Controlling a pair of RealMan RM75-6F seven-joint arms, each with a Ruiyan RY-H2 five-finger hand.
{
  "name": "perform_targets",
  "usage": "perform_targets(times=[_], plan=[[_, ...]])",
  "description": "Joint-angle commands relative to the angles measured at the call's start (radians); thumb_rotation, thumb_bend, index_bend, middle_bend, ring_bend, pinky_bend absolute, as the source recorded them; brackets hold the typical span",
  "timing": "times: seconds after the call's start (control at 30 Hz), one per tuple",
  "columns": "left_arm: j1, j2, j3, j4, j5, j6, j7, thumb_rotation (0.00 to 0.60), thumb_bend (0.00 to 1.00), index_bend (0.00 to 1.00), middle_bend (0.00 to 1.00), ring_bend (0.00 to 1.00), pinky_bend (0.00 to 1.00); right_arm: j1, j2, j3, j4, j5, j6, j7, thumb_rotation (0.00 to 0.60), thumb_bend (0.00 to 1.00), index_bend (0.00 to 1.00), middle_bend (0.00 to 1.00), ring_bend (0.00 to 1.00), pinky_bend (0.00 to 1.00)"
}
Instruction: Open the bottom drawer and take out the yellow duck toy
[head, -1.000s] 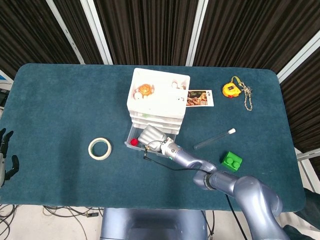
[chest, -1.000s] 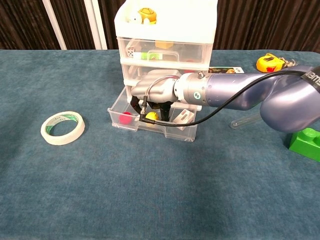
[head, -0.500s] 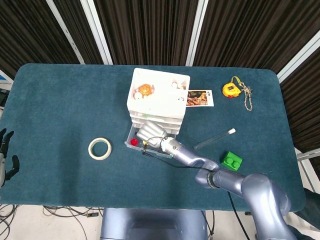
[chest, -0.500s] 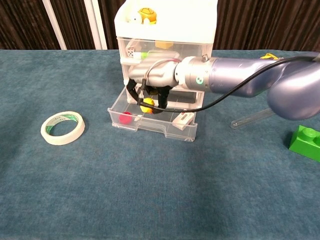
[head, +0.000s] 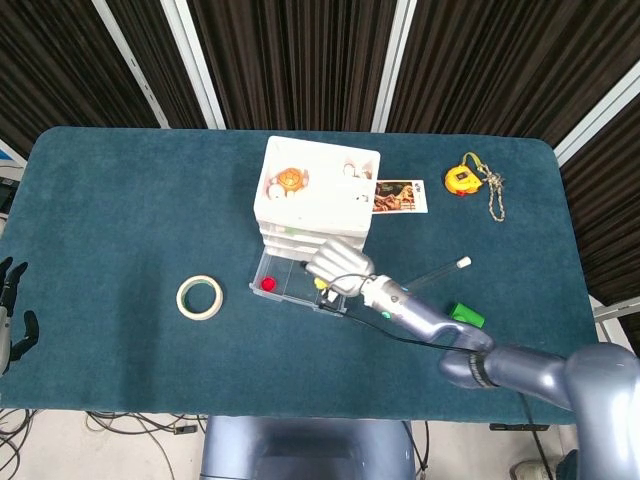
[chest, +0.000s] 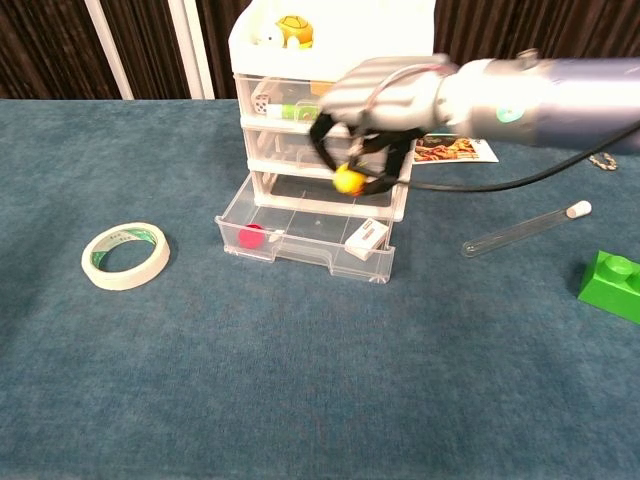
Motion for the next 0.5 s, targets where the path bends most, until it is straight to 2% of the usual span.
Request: perform_targets(times=[0.03,0.2,0.5], plan=[[0.001,0.0,0.0,0.0,0.0,0.001,0.0,0.6,0.61,0.06,0.0,0.0,0.0,-0.044,0.058,-0.012,-0.032,0.011,0.034,0.004,0.6,0.31,0.57,1.0,0.99,1.0],[0.001,-0.001,0.0,0.0,0.001,0.002,-0.001,0.6,0.61,0.06,0.0,0.0,0.0,-0.082,0.091,-0.045,-0.021,0.027,0.015,0.006,0.6,0.31,0.57,1.0,0.99,1.0],[0.003,-0.002,0.0,0.002,0.005,0.008,-0.001,0.6,0.61,0.06,0.0,0.0,0.0,-0.133,0.05,-0.1,0.055,0.02,-0.009,0.019,0.6,0.31,0.57,1.0,0.99,1.0]])
